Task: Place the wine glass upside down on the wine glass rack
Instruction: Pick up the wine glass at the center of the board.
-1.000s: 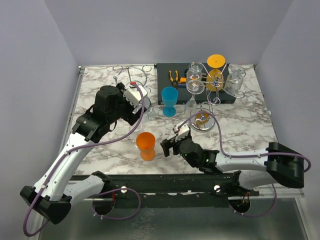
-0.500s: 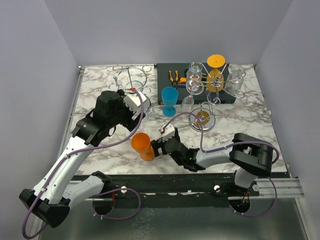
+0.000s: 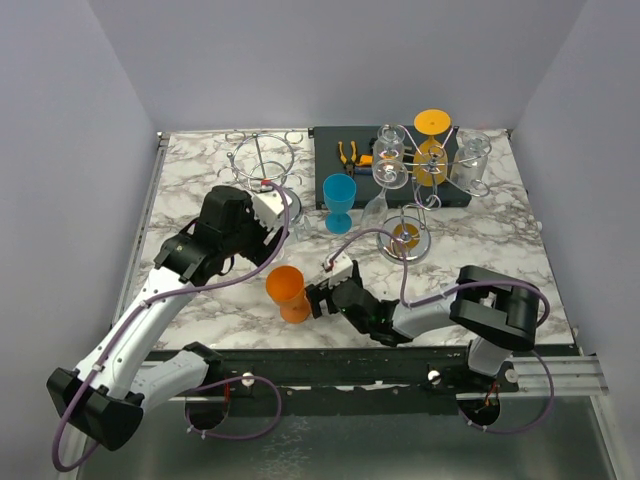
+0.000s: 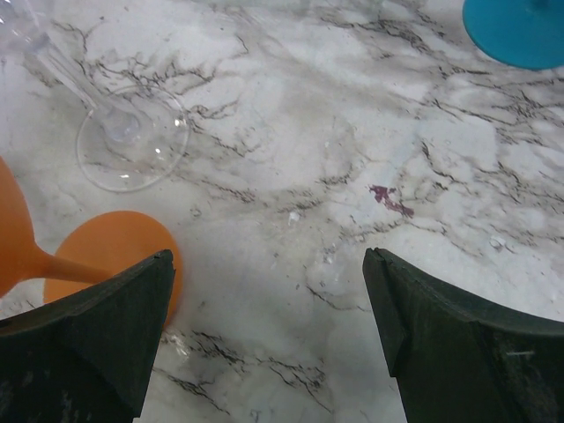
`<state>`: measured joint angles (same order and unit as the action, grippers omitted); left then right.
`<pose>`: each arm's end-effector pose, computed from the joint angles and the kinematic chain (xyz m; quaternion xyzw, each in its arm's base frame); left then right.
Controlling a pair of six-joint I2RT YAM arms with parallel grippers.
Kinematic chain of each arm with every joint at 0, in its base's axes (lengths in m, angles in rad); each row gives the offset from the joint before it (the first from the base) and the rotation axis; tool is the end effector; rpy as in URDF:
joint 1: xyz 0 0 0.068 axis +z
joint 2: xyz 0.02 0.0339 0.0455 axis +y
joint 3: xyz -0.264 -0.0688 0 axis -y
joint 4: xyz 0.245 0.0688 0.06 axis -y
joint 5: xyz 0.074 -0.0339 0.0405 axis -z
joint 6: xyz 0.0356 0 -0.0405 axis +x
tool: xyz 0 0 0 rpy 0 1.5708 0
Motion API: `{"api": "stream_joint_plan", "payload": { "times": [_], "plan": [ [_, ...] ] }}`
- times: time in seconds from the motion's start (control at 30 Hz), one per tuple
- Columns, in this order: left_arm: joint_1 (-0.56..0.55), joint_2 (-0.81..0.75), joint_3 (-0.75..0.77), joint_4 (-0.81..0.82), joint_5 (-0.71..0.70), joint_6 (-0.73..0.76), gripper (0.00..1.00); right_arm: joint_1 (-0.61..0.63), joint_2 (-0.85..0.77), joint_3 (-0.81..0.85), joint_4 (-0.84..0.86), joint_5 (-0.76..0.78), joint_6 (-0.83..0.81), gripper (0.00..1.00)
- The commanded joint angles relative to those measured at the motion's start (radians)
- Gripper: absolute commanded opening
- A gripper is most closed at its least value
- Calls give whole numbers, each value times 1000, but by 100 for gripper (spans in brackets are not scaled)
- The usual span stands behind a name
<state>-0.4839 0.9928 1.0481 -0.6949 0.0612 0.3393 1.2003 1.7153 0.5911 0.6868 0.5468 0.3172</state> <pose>0.1804 -0.0973 0.3427 0.3699 0.8130 -0.0597 0.4456 0.1304 0.2846 0.1355 -0.2161 0.7964 0.1903 0.5318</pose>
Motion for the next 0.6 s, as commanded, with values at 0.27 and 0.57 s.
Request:
{"api": "stream_joint_plan", "payload": {
  "times": [0.27,0.57],
  "plan": [
    [25,50,-31,-53,7,-36,74,-7,-135,-126,4,34,48,95],
    [44,50,-67,-66,27,-46,57,-6,-132,-191,57,-55,80,87]
  ]
}}
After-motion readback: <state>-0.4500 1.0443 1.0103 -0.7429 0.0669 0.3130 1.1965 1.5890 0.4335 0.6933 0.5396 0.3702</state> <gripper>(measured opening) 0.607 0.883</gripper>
